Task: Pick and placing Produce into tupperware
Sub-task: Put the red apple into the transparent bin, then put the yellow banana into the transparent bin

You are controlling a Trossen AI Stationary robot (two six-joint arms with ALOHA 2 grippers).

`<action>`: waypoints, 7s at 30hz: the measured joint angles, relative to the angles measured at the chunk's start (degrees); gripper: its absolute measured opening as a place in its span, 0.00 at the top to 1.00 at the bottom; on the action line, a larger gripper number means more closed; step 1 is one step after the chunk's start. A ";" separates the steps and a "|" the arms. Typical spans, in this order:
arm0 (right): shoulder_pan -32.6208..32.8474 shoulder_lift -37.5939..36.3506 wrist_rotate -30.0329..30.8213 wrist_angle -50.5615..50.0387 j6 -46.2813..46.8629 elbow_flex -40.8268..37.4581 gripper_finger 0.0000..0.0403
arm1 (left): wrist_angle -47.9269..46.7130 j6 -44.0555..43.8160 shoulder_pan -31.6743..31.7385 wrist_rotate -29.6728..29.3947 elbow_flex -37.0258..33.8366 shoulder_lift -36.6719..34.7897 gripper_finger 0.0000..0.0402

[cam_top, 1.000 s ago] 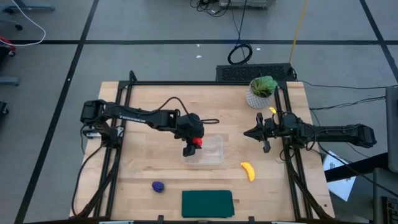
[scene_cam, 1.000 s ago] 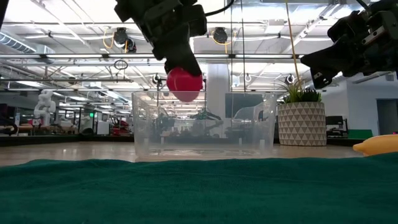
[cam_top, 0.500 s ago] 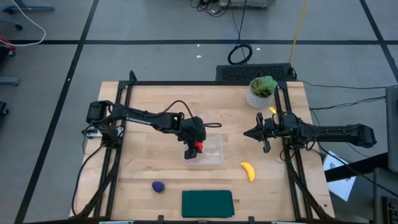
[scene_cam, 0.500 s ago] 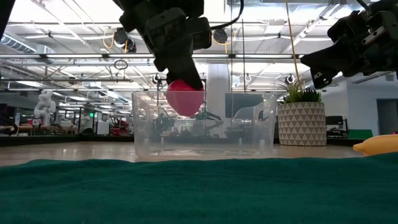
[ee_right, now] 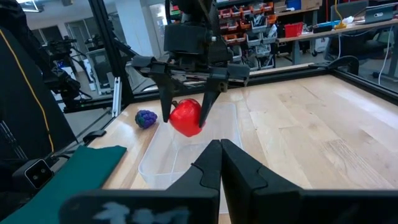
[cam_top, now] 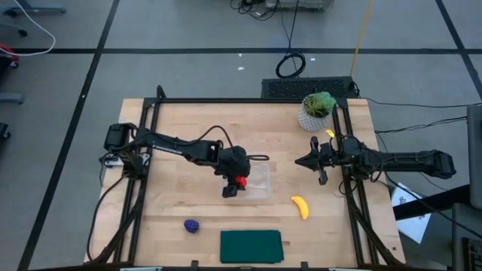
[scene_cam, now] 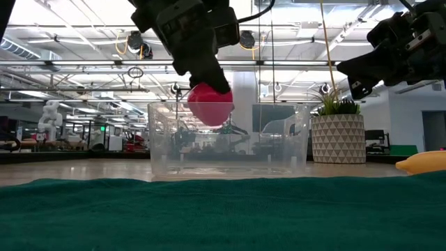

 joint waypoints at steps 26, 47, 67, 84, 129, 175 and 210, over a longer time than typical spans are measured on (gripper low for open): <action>0.02 0.15 0.00 0.13 0.00 0.00 1.00 | -1.10 4.14 0.40 -1.40 -0.02 3.63 0.37; 0.02 0.15 0.00 0.07 0.02 0.01 1.00 | -0.80 -4.48 0.76 -4.72 -0.40 3.63 0.37; 0.02 0.16 -0.01 -0.20 0.02 0.00 1.00 | -1.27 0.07 -0.83 -8.31 -0.48 3.63 0.37; 0.02 0.17 -0.02 -0.19 0.01 0.00 1.00 | -0.80 0.25 -0.15 -7.46 -0.54 4.68 0.37; 0.00 1.02 0.00 -0.59 0.00 0.01 1.00 | 0.40 4.25 0.11 -6.12 -0.74 9.40 0.37; 0.01 1.64 0.00 1.95 0.00 -0.01 1.00 | -16.17 9.57 -0.42 -14.13 1.19 -9.06 0.66; 0.00 1.96 0.00 4.44 0.00 0.01 1.00 | -25.41 8.44 -0.48 -19.75 1.20 -29.35 1.00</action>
